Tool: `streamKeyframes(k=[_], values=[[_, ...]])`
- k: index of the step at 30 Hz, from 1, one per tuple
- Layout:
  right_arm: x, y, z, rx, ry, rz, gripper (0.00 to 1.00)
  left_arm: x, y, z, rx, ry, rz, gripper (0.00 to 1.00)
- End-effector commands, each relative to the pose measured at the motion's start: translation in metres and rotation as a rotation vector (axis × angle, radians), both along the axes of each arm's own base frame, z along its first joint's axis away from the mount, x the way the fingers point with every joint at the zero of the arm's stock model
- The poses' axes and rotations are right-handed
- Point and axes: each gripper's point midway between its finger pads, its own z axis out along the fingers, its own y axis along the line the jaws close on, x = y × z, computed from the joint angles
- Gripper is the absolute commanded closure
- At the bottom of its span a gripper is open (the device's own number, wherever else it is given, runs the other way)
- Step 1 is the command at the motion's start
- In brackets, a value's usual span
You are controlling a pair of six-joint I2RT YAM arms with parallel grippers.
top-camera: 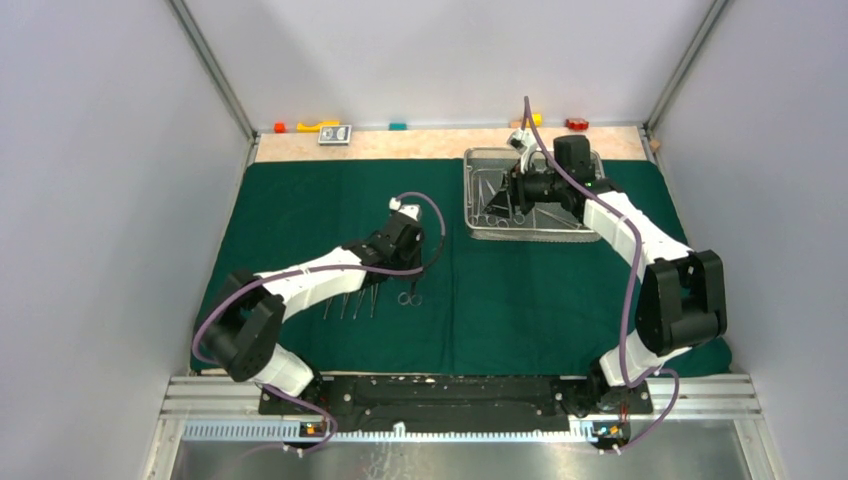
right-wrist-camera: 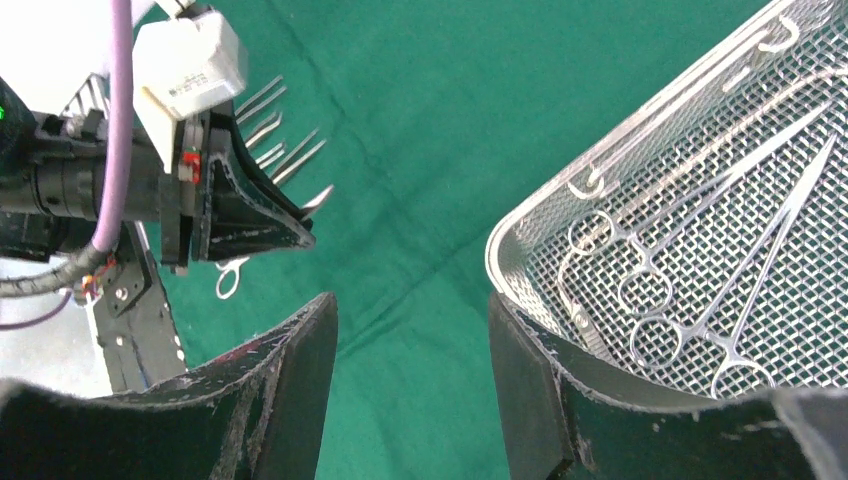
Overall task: Open and lay out the surgical kit
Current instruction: Place the medical item in the surgical kit.
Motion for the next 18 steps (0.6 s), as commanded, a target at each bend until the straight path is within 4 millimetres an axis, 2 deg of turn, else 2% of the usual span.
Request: streamKeyframes(k=[1,13,18], values=[[0.002,-0.004,0.013,-0.003,-0.075,0.000,0.44,-0.002,-0.014,0.002,-0.114,0.072,0.088,1.00],[0.000,0.000,0.008,0.021,-0.054,0.024,0.44,-0.002,-0.003,-0.029,-0.048,0.117,0.170,1.00],[-0.001,0.001,0.007,0.027,-0.049,0.031,0.44,-0.004,-0.001,-0.035,-0.040,0.131,0.179,1.00]])
